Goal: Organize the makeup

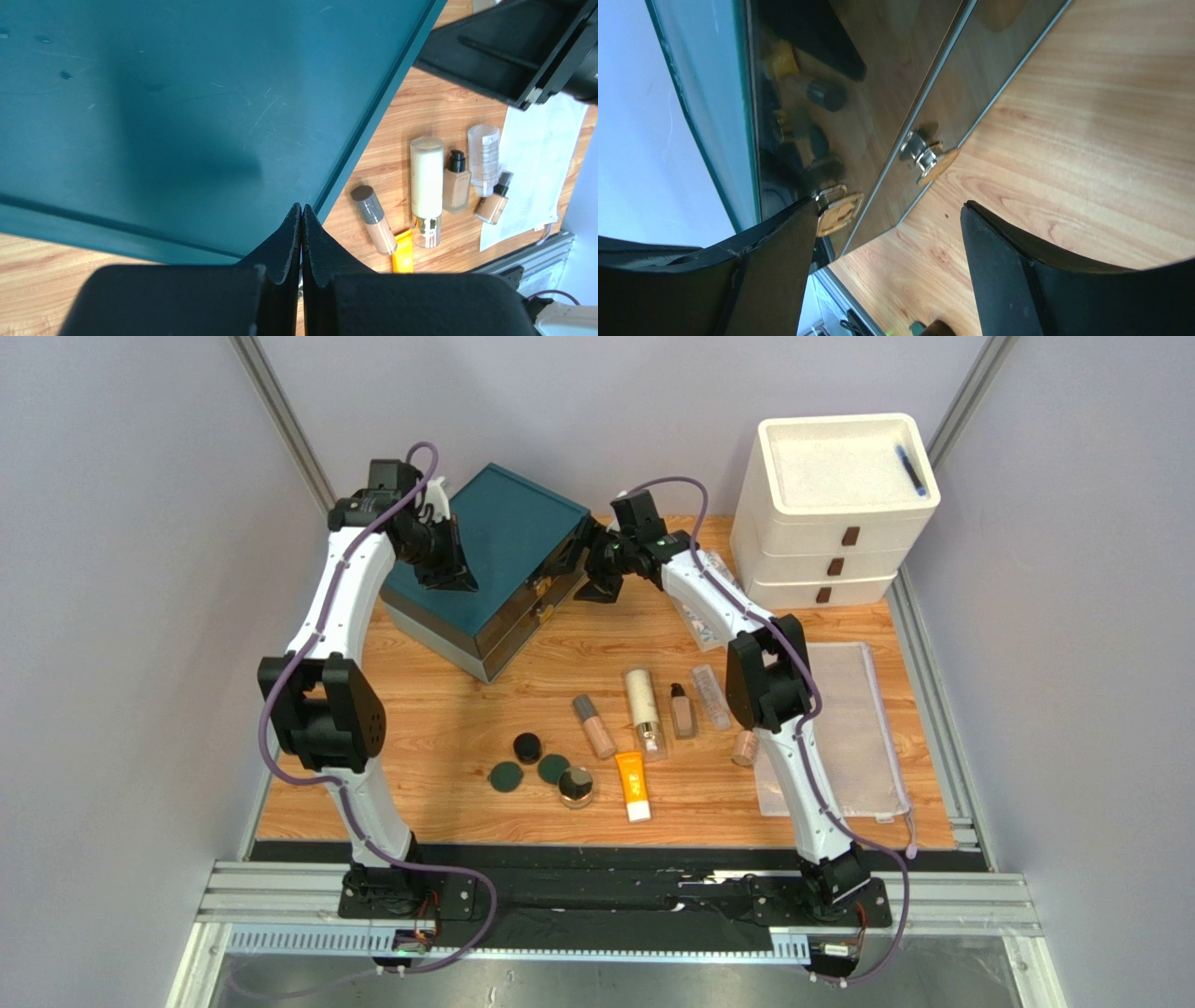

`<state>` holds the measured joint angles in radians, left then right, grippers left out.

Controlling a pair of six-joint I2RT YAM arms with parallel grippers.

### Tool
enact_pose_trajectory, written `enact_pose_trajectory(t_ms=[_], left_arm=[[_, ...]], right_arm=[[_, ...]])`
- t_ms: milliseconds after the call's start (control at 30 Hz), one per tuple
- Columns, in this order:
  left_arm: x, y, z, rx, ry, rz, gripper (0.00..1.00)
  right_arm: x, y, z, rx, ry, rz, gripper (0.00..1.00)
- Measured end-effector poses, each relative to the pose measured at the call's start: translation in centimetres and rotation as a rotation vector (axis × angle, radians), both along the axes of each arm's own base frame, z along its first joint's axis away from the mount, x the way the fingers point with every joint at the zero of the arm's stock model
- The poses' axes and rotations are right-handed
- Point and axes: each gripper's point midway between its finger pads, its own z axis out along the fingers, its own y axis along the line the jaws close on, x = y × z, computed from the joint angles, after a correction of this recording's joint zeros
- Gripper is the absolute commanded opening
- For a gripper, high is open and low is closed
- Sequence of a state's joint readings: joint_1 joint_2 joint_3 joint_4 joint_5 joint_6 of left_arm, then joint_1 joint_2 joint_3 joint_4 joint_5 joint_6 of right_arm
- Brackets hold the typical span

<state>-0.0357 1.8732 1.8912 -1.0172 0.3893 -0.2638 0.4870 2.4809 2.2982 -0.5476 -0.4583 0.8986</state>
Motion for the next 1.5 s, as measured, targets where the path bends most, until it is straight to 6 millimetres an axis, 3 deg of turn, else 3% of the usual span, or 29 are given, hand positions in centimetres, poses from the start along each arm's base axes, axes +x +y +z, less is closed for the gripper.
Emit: enact_pose_trajectory(t_ms=[367, 900, 1067, 1333, 1500], left_arm=[[-0.7, -0.5, -3.0, 0.052, 0.105, -0.004, 0.00], [-0.9, 0.0, -3.1, 0.100, 0.130, 0.020, 0.00], [-0.9, 0.0, -3.1, 0.104, 0.131, 0.020, 0.00], [-0.9, 0.0, -3.2, 0.110, 0.130, 0.019, 0.00], [-0.9, -0.1, -3.2, 0.109, 0.130, 0.019, 0.00]], right_arm=[[1.0, 0.6, -0.2, 0.042, 0.009, -0.014, 0.64], [1.0, 0.4, -0.6, 0.008, -0.013, -0.015, 0.71], [0.5, 0.6, 0.5, 0.015, -0.030, -0.009, 0.71], [-1.3, 2.1, 4.3, 0.052, -0.079, 0.037, 0.69], [-2.3, 2.8, 3.8, 0.041, -0.068, 0.060, 0.67]])
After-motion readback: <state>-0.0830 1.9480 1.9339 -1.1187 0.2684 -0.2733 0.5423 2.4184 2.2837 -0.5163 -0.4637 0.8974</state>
